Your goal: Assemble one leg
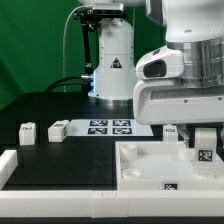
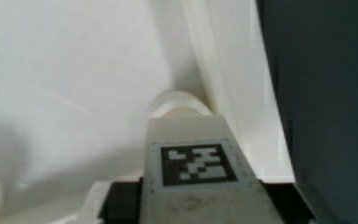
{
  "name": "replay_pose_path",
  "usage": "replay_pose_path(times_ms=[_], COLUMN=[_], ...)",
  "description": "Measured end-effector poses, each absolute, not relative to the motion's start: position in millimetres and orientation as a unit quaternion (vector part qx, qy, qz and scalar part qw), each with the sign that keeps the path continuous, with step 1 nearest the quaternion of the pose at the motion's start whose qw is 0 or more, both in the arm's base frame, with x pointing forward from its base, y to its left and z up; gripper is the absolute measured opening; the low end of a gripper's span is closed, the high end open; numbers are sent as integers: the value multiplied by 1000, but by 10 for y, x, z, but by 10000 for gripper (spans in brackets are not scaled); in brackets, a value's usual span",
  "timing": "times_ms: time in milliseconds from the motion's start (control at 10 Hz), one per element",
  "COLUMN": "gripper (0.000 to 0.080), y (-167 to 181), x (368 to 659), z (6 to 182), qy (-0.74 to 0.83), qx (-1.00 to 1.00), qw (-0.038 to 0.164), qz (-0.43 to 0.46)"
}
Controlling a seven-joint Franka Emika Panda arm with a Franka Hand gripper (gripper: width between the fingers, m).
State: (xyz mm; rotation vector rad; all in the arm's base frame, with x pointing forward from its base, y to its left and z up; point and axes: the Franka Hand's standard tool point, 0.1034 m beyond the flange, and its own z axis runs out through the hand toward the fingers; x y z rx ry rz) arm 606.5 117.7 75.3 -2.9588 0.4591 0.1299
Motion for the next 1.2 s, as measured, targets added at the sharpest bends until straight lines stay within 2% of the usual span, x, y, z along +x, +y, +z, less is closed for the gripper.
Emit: replay_pose_path(times_ms=[400, 600, 800, 900, 1000, 1100, 1200], gripper=[296, 296, 300, 515, 515, 620, 640], y=[1244, 1268, 1276, 1276, 1274, 1276, 1280], x=[6033, 6056, 6052, 6052, 6053, 6055, 6052], z=[737, 747, 745, 745, 746, 748, 746], qy=[379, 447, 439, 417, 402, 357, 287], qx=[-921, -890, -894, -904, -911, -930, -954], qw=[58, 59, 61, 62, 63, 65, 67], qz=[61, 68, 68, 67, 66, 62, 56])
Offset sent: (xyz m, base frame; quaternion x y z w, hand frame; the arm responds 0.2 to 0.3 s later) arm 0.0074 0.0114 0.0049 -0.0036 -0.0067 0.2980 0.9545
